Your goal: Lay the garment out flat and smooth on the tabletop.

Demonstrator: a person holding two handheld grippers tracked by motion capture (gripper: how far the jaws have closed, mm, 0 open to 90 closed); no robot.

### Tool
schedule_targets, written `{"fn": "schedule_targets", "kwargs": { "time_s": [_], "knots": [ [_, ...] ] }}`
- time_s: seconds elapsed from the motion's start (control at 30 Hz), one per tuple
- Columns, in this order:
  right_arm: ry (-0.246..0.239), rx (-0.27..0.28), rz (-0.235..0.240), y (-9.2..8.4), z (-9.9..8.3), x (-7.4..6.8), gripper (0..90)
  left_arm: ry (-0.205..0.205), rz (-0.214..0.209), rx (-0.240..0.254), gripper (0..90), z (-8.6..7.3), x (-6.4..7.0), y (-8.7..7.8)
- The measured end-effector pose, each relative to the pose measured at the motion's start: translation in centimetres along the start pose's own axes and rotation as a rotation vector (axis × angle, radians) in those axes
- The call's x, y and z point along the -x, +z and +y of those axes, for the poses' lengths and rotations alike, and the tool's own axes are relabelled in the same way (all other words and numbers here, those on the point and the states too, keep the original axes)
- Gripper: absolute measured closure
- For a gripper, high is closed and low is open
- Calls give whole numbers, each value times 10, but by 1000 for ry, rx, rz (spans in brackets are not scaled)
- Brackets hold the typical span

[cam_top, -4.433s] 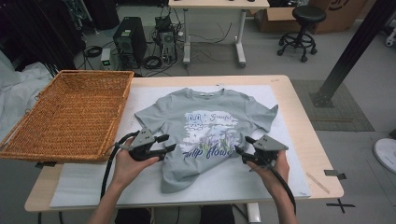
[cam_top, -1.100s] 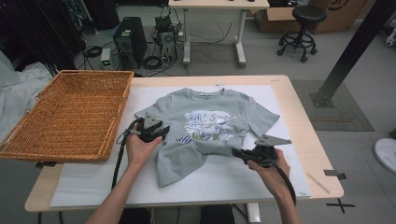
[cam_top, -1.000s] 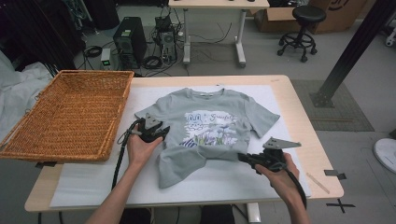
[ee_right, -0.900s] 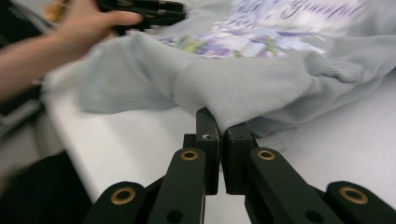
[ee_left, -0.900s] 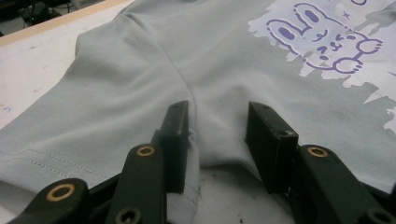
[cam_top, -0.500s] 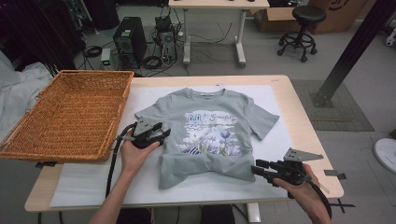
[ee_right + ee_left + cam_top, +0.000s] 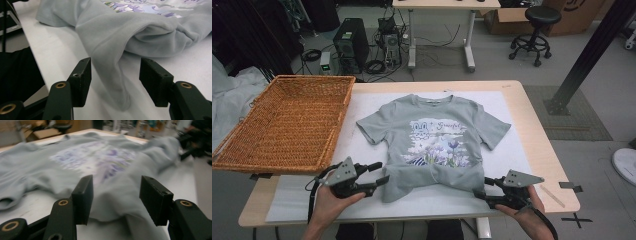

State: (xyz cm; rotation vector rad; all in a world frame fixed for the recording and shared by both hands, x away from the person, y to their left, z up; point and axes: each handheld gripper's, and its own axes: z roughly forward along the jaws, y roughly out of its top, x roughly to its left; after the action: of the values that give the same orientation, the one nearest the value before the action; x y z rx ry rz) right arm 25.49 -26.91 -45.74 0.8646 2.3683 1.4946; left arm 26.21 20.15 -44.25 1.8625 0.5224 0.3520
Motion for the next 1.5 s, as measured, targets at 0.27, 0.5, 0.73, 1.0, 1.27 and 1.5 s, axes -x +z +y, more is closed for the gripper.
{"fn": "schedule_targets", "kwargs": {
  "time_s": [0.27,0.5,0.73,1.0,1.27,1.5],
  "knots": [
    [71,-59,10,15,1,2,729,38,-7,-194,789,-10,9,33],
    [163,-33,135,-2,16,2,874,-112,-139,-118,837,10,-7,15],
    [225,22,274,-30,28,-1,873,-254,-287,-60,834,20,-17,-11],
    [292,41,298,-35,14,5,647,-238,-244,-72,658,10,-19,-11],
    [224,139,72,-26,23,24,486,-114,120,-88,570,12,-31,12],
    [208,81,48,-13,28,28,477,-132,146,-86,540,15,-34,27]
  ]
}}
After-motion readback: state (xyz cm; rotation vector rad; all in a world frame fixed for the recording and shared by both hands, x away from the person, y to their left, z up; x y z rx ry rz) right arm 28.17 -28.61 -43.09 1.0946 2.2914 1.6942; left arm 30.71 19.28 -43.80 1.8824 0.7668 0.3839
